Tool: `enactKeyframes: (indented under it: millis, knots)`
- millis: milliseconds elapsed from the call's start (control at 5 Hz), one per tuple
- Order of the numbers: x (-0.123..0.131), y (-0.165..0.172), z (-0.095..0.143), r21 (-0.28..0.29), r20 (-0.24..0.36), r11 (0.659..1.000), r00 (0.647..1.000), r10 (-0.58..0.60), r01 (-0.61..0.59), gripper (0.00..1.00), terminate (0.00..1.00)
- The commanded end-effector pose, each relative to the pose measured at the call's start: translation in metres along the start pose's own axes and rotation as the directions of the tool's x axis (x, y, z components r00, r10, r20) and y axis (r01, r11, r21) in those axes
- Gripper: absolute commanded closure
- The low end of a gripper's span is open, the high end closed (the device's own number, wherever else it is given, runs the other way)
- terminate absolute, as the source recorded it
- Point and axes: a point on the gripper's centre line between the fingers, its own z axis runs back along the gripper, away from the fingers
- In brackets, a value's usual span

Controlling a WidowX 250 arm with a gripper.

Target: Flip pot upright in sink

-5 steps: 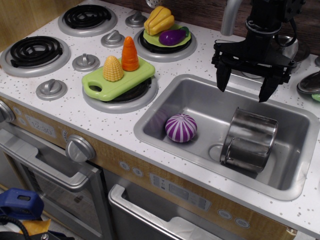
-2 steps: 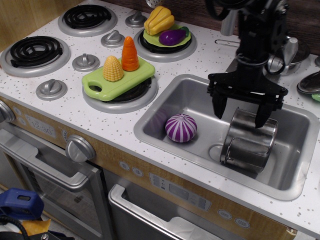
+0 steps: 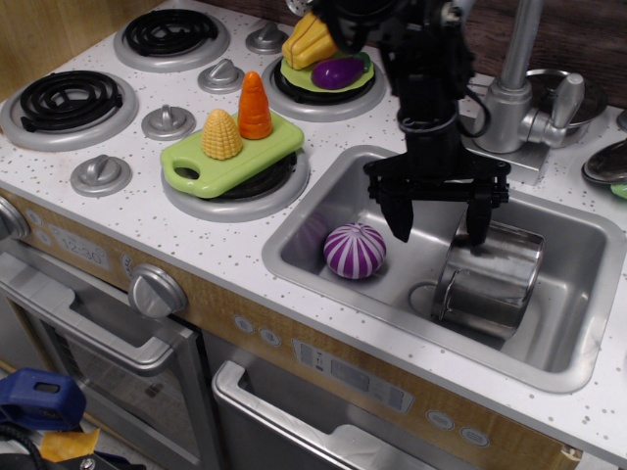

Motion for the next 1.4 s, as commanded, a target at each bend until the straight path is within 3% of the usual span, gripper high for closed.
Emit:
enactKeyframes:
  millis: [0, 200, 400, 600, 800, 1000, 1200]
  knots:
    - [0.013, -0.009, 0.024, -0.267, 0.104, 0.963, 0.992, 0.077, -0.047, 0.00, 0.00]
    - [0.012, -0.020, 0.021, -0.354, 0.109, 0.932, 0.986, 0.123, -0.077, 0.00, 0.00]
    - [0.012, -0.019, 0.019, -0.394, 0.155, 0.913, 0.971, 0.180, -0.107, 0.00, 0.00]
    - [0.020, -0.020, 0.012, -0.430, 0.195, 0.894, 0.954, 0.229, -0.127, 0.00, 0.00]
    - [0.027, -0.032, 0.010, -0.411, 0.200, 0.880, 0.919, 0.340, -0.236, 0.00, 0.00]
    - [0.030, -0.036, 0.010, -0.373, 0.199, 0.892, 0.917, 0.346, -0.256, 1.00, 0.00]
    - [0.028, -0.042, 0.009, -0.342, 0.235, 0.901, 0.905, 0.356, -0.266, 1.00, 0.00]
